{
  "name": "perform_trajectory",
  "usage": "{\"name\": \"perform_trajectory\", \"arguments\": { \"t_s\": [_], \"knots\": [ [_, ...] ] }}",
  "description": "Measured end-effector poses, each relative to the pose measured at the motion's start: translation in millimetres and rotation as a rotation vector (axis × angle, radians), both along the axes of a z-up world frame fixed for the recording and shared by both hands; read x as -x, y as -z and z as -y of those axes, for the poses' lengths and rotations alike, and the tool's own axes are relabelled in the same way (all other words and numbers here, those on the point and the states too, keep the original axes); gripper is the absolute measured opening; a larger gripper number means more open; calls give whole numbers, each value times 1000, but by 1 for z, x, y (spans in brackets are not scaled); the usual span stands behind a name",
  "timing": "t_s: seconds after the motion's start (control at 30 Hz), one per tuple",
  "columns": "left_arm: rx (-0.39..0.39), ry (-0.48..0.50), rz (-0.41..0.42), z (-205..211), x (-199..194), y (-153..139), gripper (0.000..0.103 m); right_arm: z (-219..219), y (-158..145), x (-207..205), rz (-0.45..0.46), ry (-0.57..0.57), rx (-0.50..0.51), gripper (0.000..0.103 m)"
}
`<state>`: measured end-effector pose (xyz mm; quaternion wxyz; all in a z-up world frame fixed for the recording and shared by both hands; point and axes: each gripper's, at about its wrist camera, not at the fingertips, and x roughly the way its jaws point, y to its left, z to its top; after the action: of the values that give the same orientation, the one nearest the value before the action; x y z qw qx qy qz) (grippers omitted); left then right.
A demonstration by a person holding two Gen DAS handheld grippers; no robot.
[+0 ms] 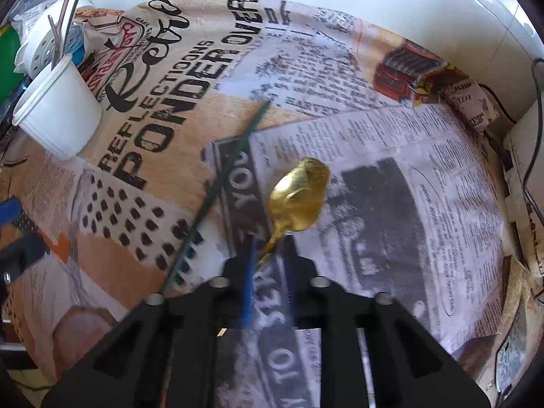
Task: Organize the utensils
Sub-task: 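Move both open tools down over the gold spoon and green stick, then grasp the green stick with the left tool while the right tool grasps the gold spoon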
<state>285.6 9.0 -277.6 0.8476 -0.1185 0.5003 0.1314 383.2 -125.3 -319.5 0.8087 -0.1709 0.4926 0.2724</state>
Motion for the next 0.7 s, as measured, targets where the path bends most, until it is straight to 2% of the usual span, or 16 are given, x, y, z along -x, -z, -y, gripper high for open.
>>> {"name": "perform_trajectory", "arguments": {
  "t_s": [0.1,0.27,0.33,0.4,0.43,0.7],
  "knots": [
    [7,2,7,2,-4,0,68,15,0,-5,-33,15,-12,6],
    [5,16,5,3,-10,2,68,29,-3,-9,-61,18,8,8],
    [6,17,3,3,-12,3,68,30,-8,-11,-61,14,-9,12],
    [12,15,1,2,-13,5,68,26,-10,-14,-58,21,-18,34],
    [16,14,0,3,-14,6,68,24,-11,-16,-52,29,-23,38],
    [1,36,-4,6,-15,4,68,-5,-1,-25,12,27,27,40]
  ]
}}
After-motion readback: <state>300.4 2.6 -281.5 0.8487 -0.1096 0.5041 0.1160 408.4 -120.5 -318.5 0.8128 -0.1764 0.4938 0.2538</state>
